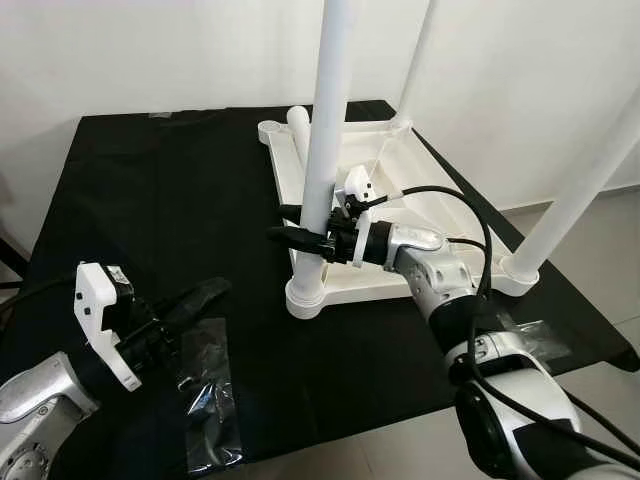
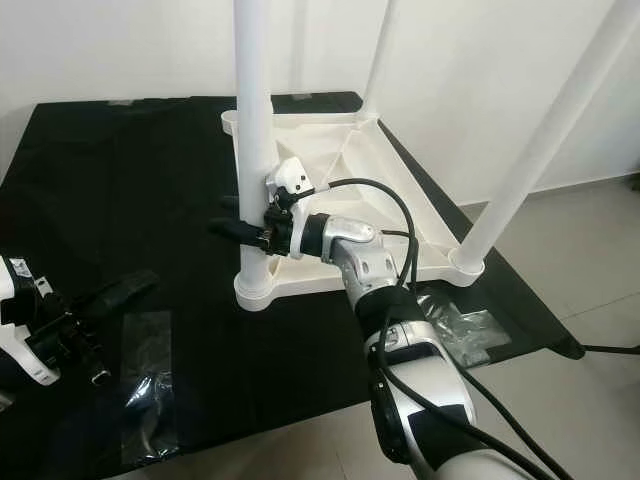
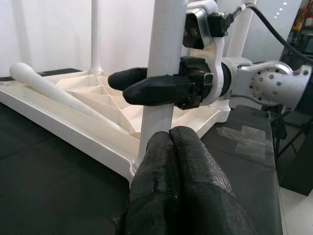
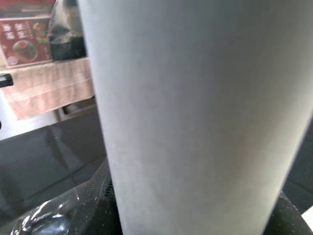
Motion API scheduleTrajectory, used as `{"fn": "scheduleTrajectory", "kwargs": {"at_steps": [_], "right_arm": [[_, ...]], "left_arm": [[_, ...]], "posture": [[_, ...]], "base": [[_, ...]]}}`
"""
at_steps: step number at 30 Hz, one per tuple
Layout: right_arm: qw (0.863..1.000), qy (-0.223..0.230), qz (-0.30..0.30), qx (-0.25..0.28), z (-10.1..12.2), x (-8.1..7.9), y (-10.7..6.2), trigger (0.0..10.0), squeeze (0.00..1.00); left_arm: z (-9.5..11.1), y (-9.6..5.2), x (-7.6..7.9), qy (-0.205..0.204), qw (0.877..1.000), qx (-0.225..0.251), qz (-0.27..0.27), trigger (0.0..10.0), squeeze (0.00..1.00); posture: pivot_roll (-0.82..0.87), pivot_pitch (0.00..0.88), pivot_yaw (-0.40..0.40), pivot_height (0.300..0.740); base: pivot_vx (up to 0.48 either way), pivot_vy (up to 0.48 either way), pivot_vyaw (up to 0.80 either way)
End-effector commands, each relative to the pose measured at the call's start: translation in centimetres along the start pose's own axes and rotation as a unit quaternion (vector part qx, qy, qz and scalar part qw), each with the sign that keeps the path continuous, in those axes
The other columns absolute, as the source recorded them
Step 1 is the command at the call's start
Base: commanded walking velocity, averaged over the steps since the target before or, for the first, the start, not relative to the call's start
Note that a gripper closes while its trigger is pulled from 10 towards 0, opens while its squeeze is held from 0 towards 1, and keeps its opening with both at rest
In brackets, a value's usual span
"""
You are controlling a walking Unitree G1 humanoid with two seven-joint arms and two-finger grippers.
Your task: Building children table
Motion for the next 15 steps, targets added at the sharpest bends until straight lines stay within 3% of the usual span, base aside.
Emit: {"fn": "scheduleTrajectory", "kwargs": {"at_steps": [1, 5, 6, 7, 8, 10, 11, 12, 15], "right_arm": [[0.999, 0.037, -0.012, 0.0, -1.0, -0.2, -0.8, 0.0, 0.0], [0.998, 0.068, -0.011, 0.011, -1.6, -1.5, -1.0, 0.0, 0.0], [0.984, 0.096, -0.147, 0.016, -2.6, -1.8, -0.3, 0.0, 0.0], [0.948, 0.147, -0.28, 0.014, -4.0, -2.3, -0.4, 0.0, 0.0], [0.934, 0.126, -0.334, -0.03, -5.6, -5.0, -0.4, 0.0, 0.0], [0.934, 0.126, -0.334, -0.03, -5.6, -5.0, -0.4, 0.0, 0.0], [0.932, 0.116, -0.339, -0.056, -6.3, -7.2, 0.1, 0.0, 0.0], [0.938, 0.092, -0.328, -0.068, -6.3, -8.1, 0.3, 0.0, 0.0], [0.94, 0.064, -0.324, -0.082, -6.2, -7.5, 0.2, 0.0, 0.0]], "left_arm": [[0.0, -0.1, 0.2, -0.002, 1.0, -0.004, -0.002, 10.0, 0.0], [0.0, -0.1, 0.1, -0.001, 1.0, -0.004, -0.002, 10.0, 0.0], [0.0, -0.1, 0.1, -0.001, 1.0, -0.005, -0.002, 10.0, 0.0], [0.0, -0.2, 0.0, -0.001, 1.0, -0.005, -0.002, 10.0, 0.0], [0.1, -0.2, -0.1, -0.001, 1.0, -0.004, -0.002, 10.0, 0.0], [0.1, -0.2, -0.1, -0.001, 1.0, -0.004, -0.002, 10.0, 0.0], [0.1, -0.2, -0.2, 0.0, 1.0, -0.005, -0.003, 10.0, 0.0], [0.0, -0.2, -0.3, 0.002, 1.0, -0.007, -0.003, 10.0, 0.0], [0.0, -0.1, -0.5, 0.001, 1.0, -0.007, -0.004, 10.0, 0.0]], "posture": [[0.08, 0.12, -0.08, 0.74], [0.08, 0.121, -0.084, 0.74], [0.07, 0.124, -0.093, 0.74], [0.06, 0.119, -0.095, 0.74], [0.05, 0.126, -0.082, 0.74], [0.05, 0.126, -0.082, 0.74], [0.06, 0.118, -0.069, 0.74], [0.04, 0.111, -0.062, 0.74], [0.04, 0.102, -0.064, 0.74]], "base": [[0.0, 0.0, 0.0], [0.0, 0.0, 0.0], [0.0, 0.0, 0.0], [0.0, 0.0, 0.0], [0.0, 0.0, 0.0], [0.0, 0.0, 0.0], [0.0, 0.0, 0.0], [0.0, 0.0, 0.0], [0.0, 0.0, 0.0]]}}
Point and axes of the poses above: a point about 5 cm out from each wrist's last joint towards the gripper, its own y axis pointing out of the wrist towards the gripper, its own z axis along the axis of the wrist's last joint, x = y × z, the point moved 2 cm from there along y, pointing out of the wrist towards the gripper, and after that the axes turned 8 degrees about -y, right-handed, at the moved point
